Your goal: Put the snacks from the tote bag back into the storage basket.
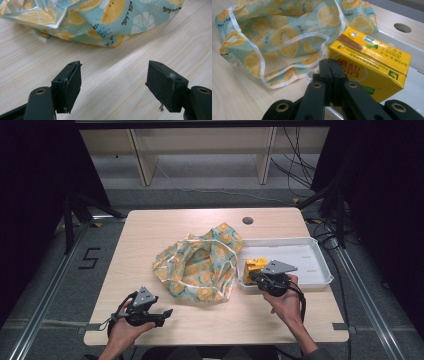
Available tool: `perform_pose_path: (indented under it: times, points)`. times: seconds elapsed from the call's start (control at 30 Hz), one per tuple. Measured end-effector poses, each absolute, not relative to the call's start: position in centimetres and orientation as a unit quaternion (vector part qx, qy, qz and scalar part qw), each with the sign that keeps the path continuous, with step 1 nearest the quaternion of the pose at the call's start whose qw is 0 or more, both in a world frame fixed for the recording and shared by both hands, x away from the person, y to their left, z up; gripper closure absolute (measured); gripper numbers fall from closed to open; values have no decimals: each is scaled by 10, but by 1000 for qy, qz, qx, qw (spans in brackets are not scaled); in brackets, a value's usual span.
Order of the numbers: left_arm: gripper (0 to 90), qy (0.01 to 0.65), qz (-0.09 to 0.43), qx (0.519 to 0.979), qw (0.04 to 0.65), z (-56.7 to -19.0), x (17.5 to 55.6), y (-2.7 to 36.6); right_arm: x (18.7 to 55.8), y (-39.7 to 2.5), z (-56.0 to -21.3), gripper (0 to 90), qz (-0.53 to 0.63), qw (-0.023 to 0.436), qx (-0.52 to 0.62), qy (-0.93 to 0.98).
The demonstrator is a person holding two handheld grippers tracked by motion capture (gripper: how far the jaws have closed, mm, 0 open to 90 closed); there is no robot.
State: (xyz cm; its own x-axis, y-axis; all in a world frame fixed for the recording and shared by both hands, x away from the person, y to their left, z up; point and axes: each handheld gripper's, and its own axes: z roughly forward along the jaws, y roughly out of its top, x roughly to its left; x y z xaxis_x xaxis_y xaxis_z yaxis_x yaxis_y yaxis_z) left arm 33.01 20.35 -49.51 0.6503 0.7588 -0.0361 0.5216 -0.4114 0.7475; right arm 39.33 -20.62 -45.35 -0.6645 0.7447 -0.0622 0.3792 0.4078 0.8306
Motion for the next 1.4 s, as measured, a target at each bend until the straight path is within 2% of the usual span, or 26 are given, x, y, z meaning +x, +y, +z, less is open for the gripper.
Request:
perform_pose_path:
  times: [0.43, 0.5, 0.53, 0.77, 0.87, 1.03, 1.4]
  points:
    - [275, 392, 154, 821, 384, -495, 330, 203, 390, -199, -452, 883, 428, 208, 334, 813]
    - [274, 389, 161, 822, 383, -495, 330, 204, 387, -201, -451, 820, 441, 198, 331, 810]
    - [274, 388, 160, 823, 383, -495, 330, 204, 387, -201, -451, 820, 441, 198, 331, 810]
    - [273, 385, 160, 825, 381, -494, 330, 205, 377, -204, -449, 571, 463, 180, 343, 797]
    - [273, 392, 156, 822, 383, -494, 330, 204, 372, -206, -447, 503, 475, 177, 351, 788]
    - [272, 377, 164, 831, 375, -494, 331, 206, 368, -214, -444, 422, 486, 193, 357, 774]
    - [271, 382, 152, 827, 383, -492, 327, 201, 365, -224, -450, 351, 484, 195, 369, 769]
